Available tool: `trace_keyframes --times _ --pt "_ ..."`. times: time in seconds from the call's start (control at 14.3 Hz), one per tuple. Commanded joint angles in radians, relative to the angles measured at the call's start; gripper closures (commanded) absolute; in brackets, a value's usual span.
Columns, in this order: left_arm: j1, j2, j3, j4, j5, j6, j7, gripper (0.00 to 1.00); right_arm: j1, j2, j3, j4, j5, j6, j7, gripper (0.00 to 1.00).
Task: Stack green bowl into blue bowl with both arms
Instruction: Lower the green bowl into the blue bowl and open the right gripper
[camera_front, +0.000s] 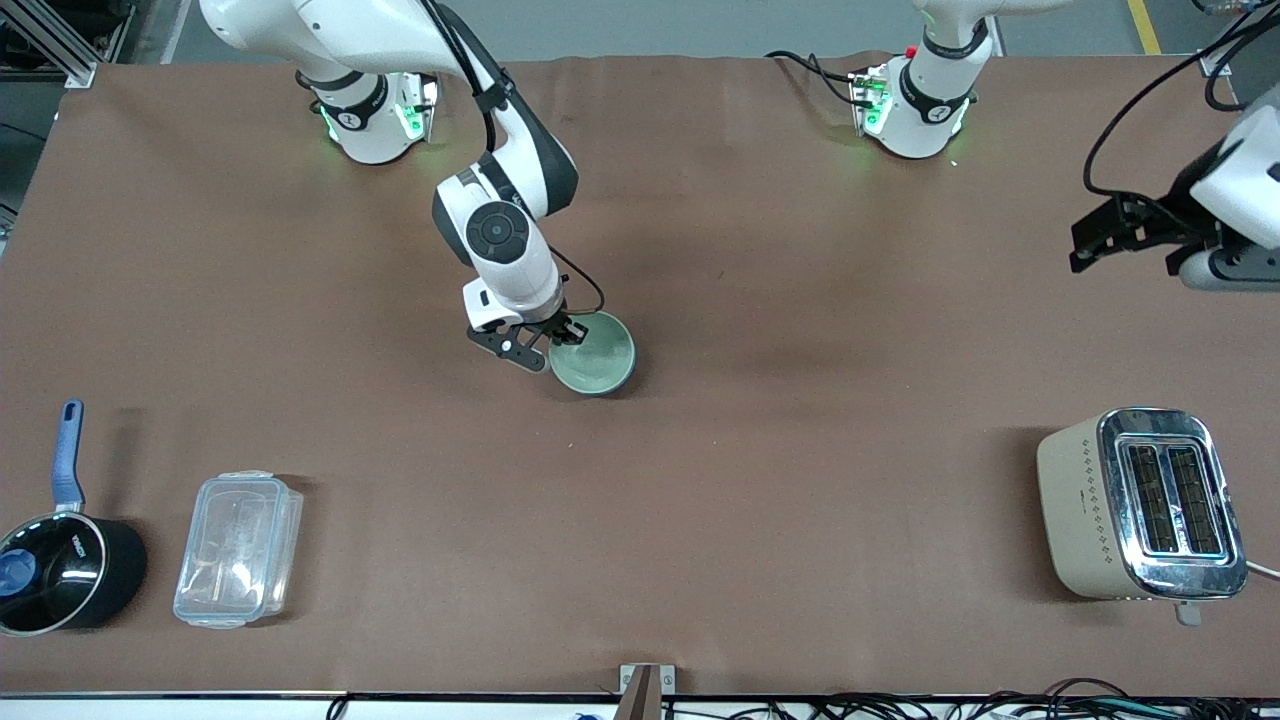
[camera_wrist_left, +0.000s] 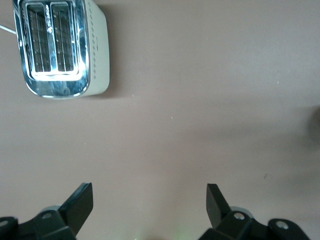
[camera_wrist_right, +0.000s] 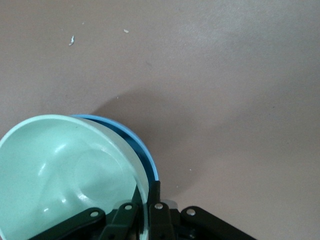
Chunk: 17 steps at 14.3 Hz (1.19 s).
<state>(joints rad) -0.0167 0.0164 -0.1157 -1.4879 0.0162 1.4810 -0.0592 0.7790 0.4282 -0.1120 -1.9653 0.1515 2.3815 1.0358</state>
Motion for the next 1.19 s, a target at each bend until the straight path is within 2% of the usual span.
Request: trace_keyframes --times 0.0,0.77,0.84,1.05,1.12 --pt "-0.017 -0.072 0.024 -0.081 -0.015 0.008 0.004 0.0 0.013 -0.017 0.0 -0.021 -0.018 0.016 0.015 0.98" --pt "-0.006 -0.061 0.019 -0.069 -0.027 0.008 0.006 0.0 0.002 -0.006 0.0 -0.012 -0.018 0.028 0.017 0.91" --pt "-0.008 -0.058 0.019 -0.069 -0.027 0.012 0.006 0.0 0.002 -0.005 0.0 -0.012 -0.018 0.027 0.017 0.83" --pt "-0.012 -0.046 0.016 -0.071 -0.027 0.013 0.006 0.0 -0.006 -0.006 -0.001 -0.007 -0.018 0.015 0.006 0.22" --pt "-0.014 -0.043 0.016 -0.068 -0.021 0.013 0.006 0.0 -0.009 -0.017 -0.005 0.0 -0.018 0.01 0.007 0.08"
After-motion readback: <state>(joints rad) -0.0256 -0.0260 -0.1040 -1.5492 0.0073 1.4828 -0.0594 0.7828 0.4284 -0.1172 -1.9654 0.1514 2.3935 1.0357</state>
